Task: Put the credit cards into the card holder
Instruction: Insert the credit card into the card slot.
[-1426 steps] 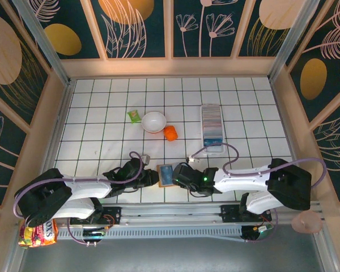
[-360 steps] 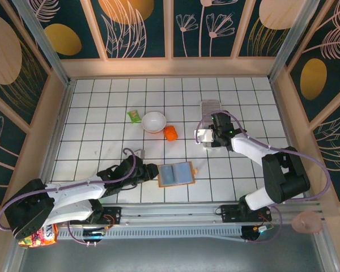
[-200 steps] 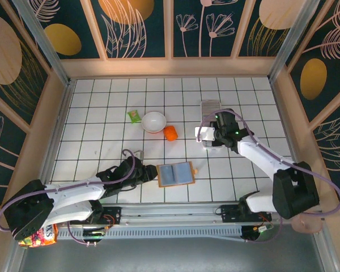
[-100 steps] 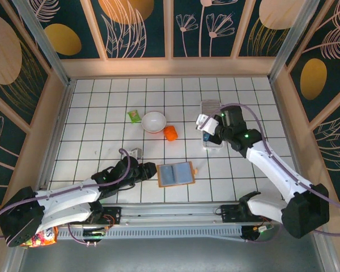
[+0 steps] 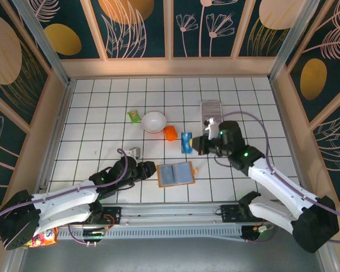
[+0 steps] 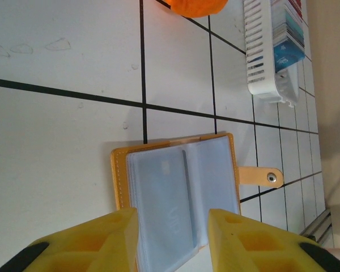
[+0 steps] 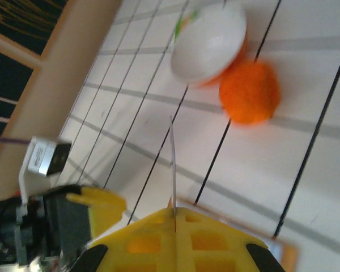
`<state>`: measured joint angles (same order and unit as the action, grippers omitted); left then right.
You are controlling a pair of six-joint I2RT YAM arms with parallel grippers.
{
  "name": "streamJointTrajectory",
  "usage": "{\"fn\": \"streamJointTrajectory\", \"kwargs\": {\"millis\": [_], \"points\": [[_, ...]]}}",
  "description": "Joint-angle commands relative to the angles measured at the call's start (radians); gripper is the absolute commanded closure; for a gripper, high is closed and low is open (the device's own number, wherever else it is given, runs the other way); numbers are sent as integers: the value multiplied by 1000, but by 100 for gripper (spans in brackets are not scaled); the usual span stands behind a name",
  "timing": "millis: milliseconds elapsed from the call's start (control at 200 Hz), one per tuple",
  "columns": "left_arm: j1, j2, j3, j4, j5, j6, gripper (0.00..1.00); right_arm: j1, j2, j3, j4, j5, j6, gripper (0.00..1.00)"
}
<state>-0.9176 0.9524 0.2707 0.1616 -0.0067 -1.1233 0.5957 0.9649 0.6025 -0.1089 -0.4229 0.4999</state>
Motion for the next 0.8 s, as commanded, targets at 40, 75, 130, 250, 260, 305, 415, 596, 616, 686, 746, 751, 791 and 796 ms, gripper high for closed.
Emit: {"fn": "streamJointTrajectory", "kwargs": {"millis": [40, 75, 130, 250, 260, 305, 415, 596, 616, 686, 746, 751, 791, 796], "points": [[-5, 63, -11, 84, 56, -9, 67, 68, -49, -158, 199, -45, 370, 100], [-5, 87, -5, 86, 63, 0, 68, 93, -54, -190, 219, -23, 395, 100], [-5, 116, 12, 68, 64, 20, 69, 129, -60, -223, 241, 10, 418, 100], [-5, 177, 20, 79, 75, 34, 70, 158, -55, -268, 274, 59, 454, 100], [-5, 180, 20, 83, 76, 37, 70, 160, -53, -273, 279, 60, 458, 100], [-5, 194, 23, 81, 81, 45, 70, 161, -47, -290, 304, 63, 469, 100], [-4, 200, 41, 28, 58, 60, 70, 169, -26, -312, 330, 103, 479, 100], [-5, 202, -2, 113, 81, 23, 75, 198, 80, -307, 387, 114, 474, 100], [-5, 207, -1, 115, 85, 23, 76, 202, 95, -304, 390, 117, 472, 100], [-5, 222, 2, 115, 91, 22, 77, 221, 133, -289, 388, 137, 456, 100], [-4, 232, 2, 121, 97, 18, 79, 231, 156, -283, 386, 155, 449, 100], [-4, 232, 2, 122, 97, 18, 79, 231, 158, -283, 385, 156, 449, 100], [-4, 237, 1, 130, 103, 14, 79, 236, 168, -282, 384, 162, 445, 100], [-4, 238, 1, 131, 103, 14, 79, 235, 168, -282, 384, 164, 444, 100]]}}
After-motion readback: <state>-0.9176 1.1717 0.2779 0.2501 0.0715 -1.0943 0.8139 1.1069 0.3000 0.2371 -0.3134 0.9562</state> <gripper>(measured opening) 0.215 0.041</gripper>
